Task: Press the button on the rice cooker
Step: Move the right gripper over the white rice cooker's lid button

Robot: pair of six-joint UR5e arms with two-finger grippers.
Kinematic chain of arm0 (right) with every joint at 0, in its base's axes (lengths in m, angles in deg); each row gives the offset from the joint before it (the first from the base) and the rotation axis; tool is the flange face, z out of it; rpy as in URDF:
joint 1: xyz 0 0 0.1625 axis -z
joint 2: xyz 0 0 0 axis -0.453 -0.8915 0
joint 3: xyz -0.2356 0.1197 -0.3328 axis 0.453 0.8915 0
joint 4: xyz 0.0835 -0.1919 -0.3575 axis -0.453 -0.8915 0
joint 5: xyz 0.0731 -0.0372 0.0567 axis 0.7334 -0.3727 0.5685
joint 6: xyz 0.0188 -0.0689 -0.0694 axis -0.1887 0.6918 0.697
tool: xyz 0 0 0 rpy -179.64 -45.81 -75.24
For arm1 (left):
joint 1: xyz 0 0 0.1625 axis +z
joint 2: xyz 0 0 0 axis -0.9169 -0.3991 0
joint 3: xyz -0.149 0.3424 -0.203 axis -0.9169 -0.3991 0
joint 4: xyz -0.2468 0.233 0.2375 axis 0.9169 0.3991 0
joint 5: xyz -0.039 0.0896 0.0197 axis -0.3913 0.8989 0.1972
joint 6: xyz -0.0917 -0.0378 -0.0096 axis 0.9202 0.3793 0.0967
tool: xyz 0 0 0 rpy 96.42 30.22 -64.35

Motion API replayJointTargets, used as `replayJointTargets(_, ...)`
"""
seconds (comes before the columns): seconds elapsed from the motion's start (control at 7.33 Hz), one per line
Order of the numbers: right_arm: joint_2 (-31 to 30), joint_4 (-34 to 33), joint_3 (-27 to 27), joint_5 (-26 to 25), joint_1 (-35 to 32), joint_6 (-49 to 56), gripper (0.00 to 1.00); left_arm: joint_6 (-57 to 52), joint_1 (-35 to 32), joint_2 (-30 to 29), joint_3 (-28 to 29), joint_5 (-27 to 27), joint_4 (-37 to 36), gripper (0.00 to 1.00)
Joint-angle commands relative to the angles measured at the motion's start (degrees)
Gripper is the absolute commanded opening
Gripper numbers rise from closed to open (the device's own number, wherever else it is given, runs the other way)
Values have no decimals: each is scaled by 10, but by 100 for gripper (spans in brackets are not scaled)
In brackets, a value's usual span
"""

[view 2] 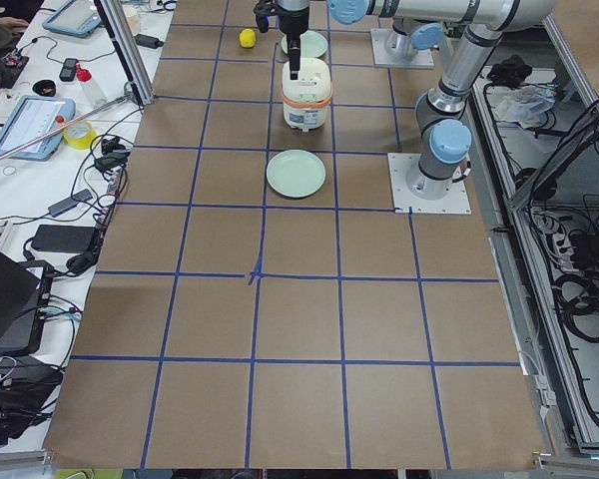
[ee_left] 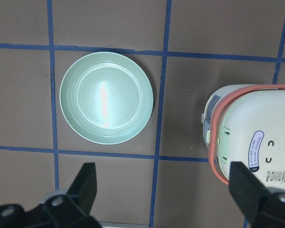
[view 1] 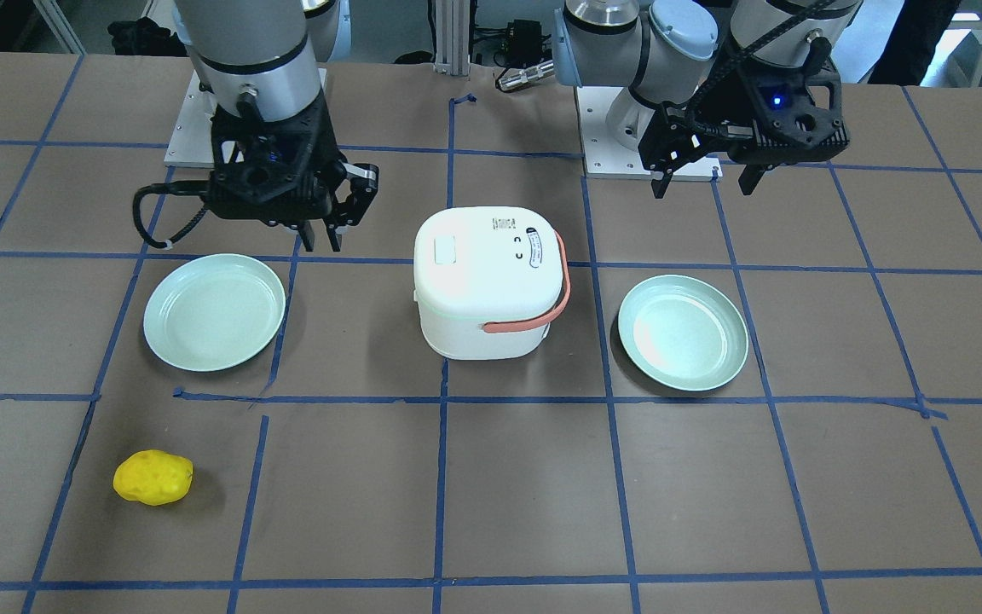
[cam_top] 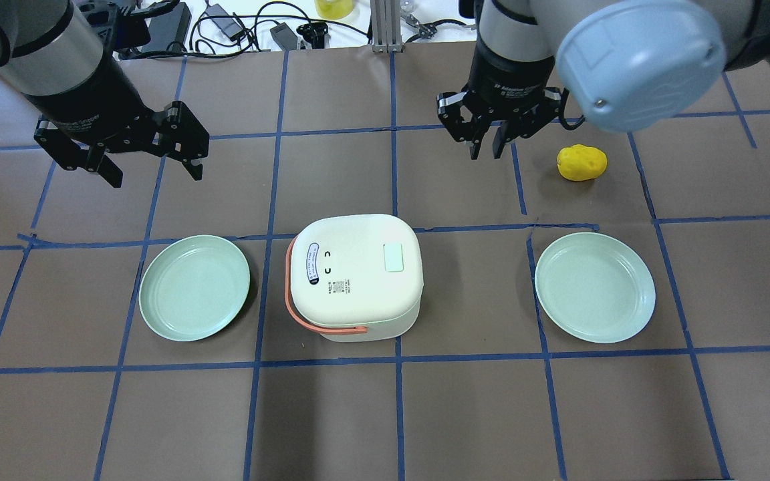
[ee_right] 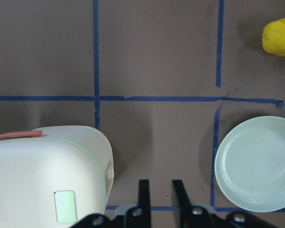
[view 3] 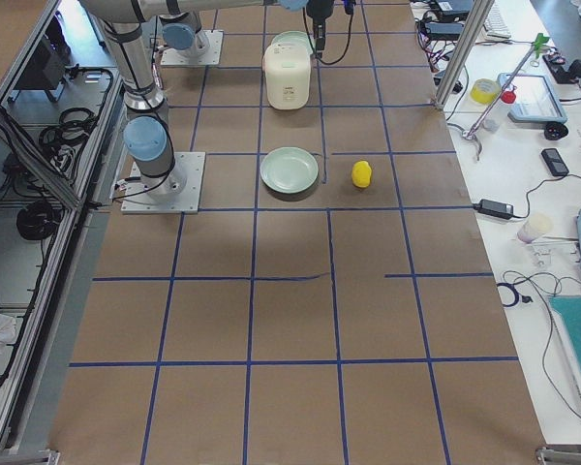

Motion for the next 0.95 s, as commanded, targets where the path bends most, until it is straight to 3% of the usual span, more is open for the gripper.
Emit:
replayJointTargets(0.0, 5, -36, -48, -6, -52, -67, 11, 0, 0, 0, 0, 0, 0, 100)
replayJointTargets(0.27, 12, -71, -82, -2, -80, -97, 7, 1, 0, 0, 0, 0, 0, 100)
replayJointTargets(0.82, 44, -122, -89, 1, -119, -148, 7, 0, 0, 0, 0, 0, 0, 100)
